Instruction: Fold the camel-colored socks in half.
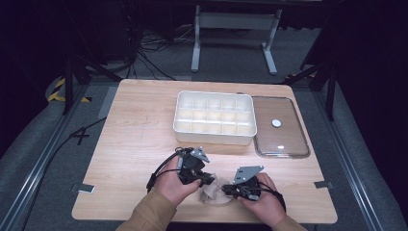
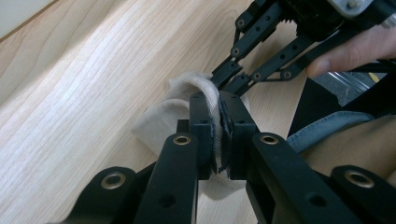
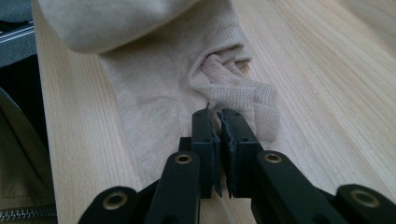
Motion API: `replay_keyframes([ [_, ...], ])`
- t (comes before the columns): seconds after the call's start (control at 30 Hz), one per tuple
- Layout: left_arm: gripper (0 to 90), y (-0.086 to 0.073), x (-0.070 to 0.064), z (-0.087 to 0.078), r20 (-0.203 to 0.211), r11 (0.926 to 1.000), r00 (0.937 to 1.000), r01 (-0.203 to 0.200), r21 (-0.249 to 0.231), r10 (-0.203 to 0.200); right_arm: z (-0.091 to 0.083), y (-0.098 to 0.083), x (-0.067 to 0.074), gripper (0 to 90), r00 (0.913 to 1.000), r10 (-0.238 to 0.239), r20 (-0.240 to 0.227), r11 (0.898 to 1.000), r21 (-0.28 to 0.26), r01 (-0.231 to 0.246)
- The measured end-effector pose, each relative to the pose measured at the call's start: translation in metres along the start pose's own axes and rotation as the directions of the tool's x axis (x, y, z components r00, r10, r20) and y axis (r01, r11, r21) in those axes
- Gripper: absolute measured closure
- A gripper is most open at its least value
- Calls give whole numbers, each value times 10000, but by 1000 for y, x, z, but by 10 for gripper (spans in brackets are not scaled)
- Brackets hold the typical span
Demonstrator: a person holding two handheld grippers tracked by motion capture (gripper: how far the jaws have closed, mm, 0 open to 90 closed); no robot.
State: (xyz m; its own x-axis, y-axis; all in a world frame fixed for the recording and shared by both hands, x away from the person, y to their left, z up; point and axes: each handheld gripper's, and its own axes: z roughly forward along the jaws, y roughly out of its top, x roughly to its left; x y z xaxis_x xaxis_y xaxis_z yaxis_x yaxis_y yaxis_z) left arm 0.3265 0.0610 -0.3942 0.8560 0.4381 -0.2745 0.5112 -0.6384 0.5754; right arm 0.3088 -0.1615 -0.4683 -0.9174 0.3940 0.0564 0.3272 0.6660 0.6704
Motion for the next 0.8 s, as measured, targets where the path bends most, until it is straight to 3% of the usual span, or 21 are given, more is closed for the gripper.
replay_keyframes([
  [0.43,846,6,-5,17,255,9994,9993,-295,203,290,5,0,4,840,10000,66,20,9993,-361,-65],
  [0.53,842,7,-6,23,200,9979,9988,-457,460,448,7,-1,5,843,9999,77,76,9980,-621,-73],
  [0.8,844,5,-4,35,54,9973,9989,-459,574,456,7,-2,5,827,9998,96,200,9970,-767,-81],
])
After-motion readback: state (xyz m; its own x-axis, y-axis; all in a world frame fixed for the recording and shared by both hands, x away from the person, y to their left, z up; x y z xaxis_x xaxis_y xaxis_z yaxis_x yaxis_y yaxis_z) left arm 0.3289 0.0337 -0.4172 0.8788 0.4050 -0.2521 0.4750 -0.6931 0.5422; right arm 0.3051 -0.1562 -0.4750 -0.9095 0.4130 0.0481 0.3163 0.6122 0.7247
